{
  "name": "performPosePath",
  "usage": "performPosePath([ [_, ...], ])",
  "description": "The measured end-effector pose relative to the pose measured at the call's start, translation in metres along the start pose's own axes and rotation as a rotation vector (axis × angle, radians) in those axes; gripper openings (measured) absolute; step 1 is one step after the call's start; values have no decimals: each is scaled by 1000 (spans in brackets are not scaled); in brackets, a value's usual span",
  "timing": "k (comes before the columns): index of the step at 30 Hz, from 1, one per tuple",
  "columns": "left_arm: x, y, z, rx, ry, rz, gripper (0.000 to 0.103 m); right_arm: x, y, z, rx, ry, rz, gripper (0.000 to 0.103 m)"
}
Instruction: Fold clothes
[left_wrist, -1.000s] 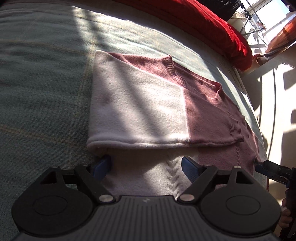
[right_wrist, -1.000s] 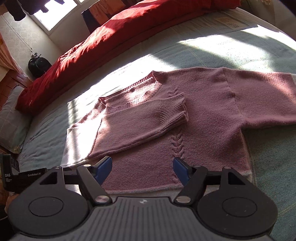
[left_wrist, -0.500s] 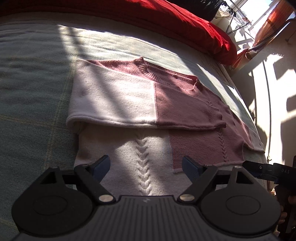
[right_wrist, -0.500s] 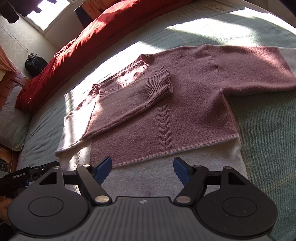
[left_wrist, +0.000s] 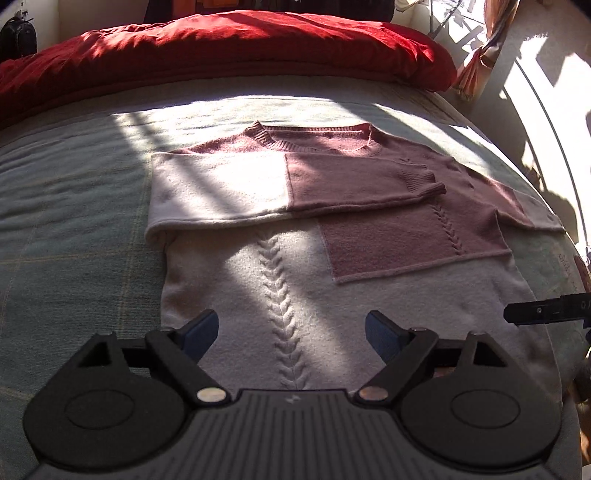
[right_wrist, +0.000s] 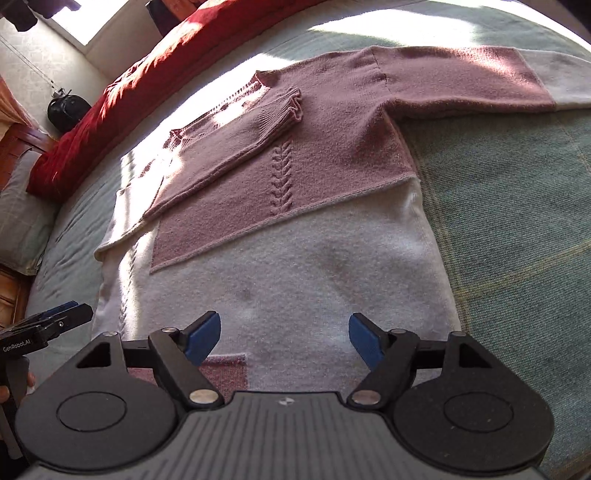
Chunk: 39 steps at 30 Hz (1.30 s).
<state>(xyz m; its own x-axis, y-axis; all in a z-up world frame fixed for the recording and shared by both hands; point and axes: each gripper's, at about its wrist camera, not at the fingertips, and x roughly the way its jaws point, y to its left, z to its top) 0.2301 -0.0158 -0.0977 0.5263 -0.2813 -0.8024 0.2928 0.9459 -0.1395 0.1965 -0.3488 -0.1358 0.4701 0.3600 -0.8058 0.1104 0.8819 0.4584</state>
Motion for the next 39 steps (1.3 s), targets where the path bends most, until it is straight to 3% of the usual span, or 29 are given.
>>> performPosePath([
  [4, 15, -27, -22, 29, 58, -6, 87, 7, -1, -11, -27, -22, 0, 85],
  [8, 22, -34, -43, 17, 96, 28, 87, 9, -2, -20, -70, -45, 52, 103],
  [20, -5, -20, -82, -27, 116, 72, 88, 24, 23, -33, -245, -45, -84, 103],
  [25, -19, -30, -78, -2, 84, 21, 88, 31, 39, -46, -384, -48, -173, 103],
  [30, -9, -48, -74, 45, 90, -22, 88, 19, 47, -49, -400, -66, -192, 103],
  [35, 5, -48, -85, 54, 103, -22, 92, 10, 55, -61, -471, -56, -143, 103],
  [39, -3, -39, -82, 16, 98, -31, 92, 15, 51, -74, -528, -35, -212, 103],
])
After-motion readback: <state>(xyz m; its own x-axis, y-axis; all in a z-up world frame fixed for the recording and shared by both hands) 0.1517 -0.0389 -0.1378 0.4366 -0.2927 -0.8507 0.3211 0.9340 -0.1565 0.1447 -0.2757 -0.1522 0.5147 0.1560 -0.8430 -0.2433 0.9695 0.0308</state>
